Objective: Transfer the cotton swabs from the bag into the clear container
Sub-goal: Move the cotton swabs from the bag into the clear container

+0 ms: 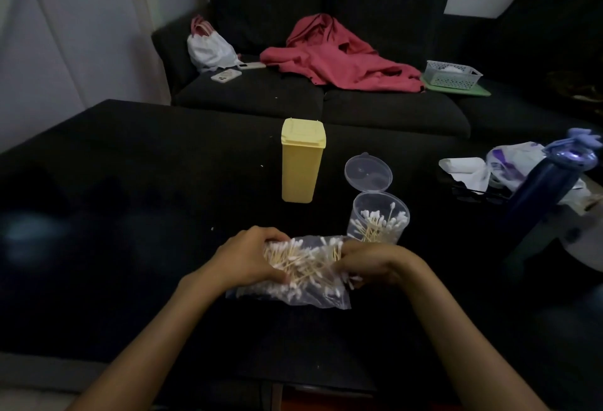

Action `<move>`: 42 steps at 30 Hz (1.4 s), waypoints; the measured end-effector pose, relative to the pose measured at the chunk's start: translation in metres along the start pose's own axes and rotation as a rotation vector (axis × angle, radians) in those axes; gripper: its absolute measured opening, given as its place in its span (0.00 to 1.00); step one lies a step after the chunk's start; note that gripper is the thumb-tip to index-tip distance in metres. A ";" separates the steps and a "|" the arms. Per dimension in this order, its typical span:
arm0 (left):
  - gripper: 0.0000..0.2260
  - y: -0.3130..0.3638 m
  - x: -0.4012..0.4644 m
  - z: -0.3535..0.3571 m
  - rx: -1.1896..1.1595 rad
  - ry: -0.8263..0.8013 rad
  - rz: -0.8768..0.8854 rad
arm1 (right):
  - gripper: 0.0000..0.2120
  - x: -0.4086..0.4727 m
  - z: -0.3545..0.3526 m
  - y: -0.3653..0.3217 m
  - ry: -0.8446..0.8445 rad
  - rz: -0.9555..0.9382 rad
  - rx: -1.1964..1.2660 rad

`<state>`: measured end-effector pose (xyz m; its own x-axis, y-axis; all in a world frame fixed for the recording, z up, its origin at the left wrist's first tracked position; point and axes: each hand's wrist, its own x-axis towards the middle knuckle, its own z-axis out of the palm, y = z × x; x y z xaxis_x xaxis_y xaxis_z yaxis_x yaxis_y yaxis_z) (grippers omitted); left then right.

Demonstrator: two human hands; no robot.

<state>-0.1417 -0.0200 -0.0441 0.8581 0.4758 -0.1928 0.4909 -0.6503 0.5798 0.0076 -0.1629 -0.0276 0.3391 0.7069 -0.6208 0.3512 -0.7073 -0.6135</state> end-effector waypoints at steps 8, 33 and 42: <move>0.31 0.003 -0.002 0.002 0.051 -0.034 0.077 | 0.12 -0.001 0.005 -0.007 0.092 -0.005 -0.155; 0.24 0.012 0.000 0.014 0.164 0.174 0.139 | 0.12 -0.005 -0.007 0.000 -0.062 -0.112 0.007; 0.22 0.027 -0.008 0.004 0.349 0.394 0.266 | 0.08 0.001 0.006 -0.009 0.056 -0.277 -0.079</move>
<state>-0.1349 -0.0439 -0.0296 0.8706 0.4109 0.2707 0.3445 -0.9018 0.2607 -0.0009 -0.1563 -0.0257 0.2679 0.8739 -0.4057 0.5030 -0.4860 -0.7147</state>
